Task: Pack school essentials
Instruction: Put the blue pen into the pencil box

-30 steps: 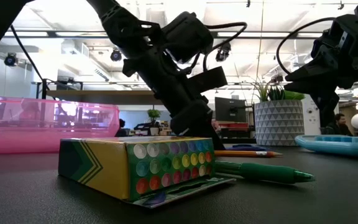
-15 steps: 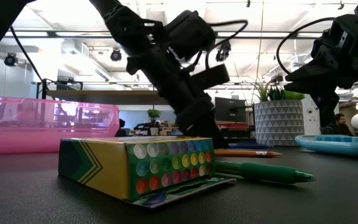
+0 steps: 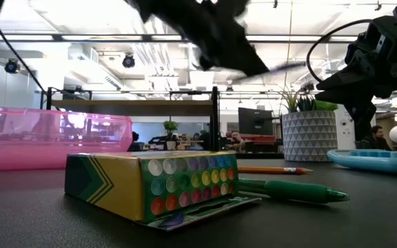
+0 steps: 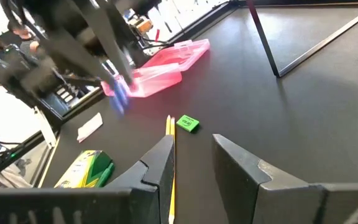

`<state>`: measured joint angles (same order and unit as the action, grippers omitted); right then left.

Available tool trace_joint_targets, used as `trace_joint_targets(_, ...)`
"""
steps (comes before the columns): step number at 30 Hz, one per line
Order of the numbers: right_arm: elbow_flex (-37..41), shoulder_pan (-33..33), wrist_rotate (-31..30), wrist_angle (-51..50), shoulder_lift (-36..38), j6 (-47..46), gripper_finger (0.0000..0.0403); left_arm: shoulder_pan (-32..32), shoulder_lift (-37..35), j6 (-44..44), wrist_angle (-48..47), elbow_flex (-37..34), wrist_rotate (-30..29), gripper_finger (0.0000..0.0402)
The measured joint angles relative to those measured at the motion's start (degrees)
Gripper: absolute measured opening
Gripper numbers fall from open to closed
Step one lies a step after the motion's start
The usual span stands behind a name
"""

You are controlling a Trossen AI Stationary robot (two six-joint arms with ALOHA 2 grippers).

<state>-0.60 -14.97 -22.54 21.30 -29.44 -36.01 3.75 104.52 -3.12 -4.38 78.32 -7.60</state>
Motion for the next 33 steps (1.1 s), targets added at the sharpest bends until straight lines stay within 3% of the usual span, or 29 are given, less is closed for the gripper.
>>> trace_joint_targets(5, 0.00, 0.01, 0.01, 0.00, -0.06, 0.00, 0.0098, 0.36, -10.28, -1.86, -9.86, -3.05, -0.01, 0.0016)
trace_joint_targets(14, 0.00, 0.00, 0.01, 0.00, -0.13, 0.00, 0.0098, 3.07, -29.65, -16.49, -23.89, -15.69, -0.24, 0.0017)
trace_joint_targets(25, 0.02, -0.01, 0.01, 0.00, -0.13, 0.00, 0.0098, 7.50, -48.73, -37.59, -25.72, -40.48, -2.44, 0.0017)
trace_joint_targets(33, 0.02, -0.01, -0.01, 0.00, -0.13, 0.00, 0.0098, 7.67, -53.71, -43.54, -25.71, -50.95, -2.80, 0.0018)
